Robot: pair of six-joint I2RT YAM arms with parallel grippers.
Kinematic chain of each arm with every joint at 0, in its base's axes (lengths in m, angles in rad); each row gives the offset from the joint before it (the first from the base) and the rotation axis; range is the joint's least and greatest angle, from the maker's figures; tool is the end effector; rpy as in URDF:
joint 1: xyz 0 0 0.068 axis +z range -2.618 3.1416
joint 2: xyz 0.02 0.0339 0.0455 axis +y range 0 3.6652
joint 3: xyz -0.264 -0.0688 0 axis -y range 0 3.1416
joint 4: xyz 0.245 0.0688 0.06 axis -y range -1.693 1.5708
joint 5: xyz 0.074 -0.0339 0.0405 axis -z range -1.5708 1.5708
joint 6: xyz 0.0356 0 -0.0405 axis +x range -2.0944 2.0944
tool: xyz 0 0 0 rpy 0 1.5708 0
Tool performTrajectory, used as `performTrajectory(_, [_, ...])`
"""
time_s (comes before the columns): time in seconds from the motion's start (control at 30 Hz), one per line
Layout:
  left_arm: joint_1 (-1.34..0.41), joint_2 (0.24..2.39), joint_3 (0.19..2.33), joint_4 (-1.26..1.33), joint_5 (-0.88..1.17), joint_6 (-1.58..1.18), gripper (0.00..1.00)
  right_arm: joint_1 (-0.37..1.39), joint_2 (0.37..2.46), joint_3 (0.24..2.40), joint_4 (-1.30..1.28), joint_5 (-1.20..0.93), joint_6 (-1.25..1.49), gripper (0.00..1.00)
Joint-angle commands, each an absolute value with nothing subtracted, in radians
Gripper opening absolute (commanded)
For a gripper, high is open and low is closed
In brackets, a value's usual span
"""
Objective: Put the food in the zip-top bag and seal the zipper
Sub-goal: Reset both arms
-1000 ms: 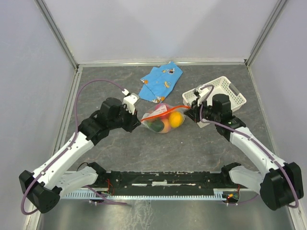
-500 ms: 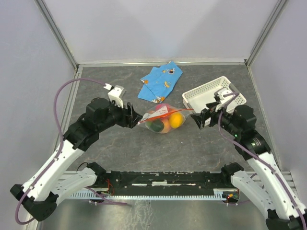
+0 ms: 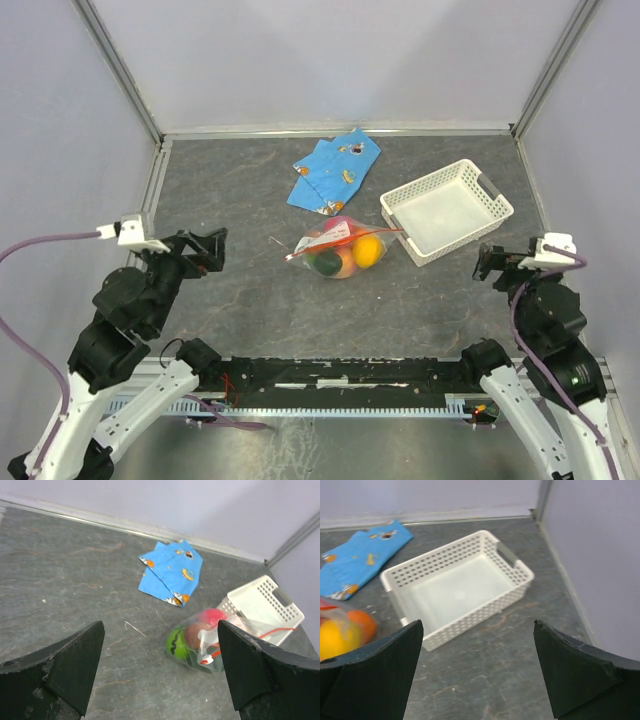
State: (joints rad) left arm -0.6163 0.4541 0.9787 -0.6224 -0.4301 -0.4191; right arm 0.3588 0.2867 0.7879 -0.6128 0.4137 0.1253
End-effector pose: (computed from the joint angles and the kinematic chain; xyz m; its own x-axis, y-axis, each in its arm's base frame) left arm 0.0662 -0.0287 0.3936 -0.1488 -0.3479 -0.9257 0.1382 0.9196 -0.3678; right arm 0.0600 0.0072 0.3466 -0.0969 0.0859 -0.9916 0.0652 0.9947 0.0798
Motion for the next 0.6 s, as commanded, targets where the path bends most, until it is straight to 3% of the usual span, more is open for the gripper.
performTrajectory(0.0, [-0.612,0.384,0.935,-0.589,-0.567,-0.431,0.99,0.358,0.211,0.775,-0.709,0.659,0.115,0.99])
performTrajectory(0.33, [-0.612,0.199,0.824,-0.563,-0.62,-0.435,0.99,0.357,0.009,0.645,-0.684,0.673,0.149,0.99])
performTrajectory(0.57, [-0.612,0.109,0.756,-0.587,-0.609,-0.422,0.99,0.357,0.01,0.645,-0.69,0.689,0.167,0.99])
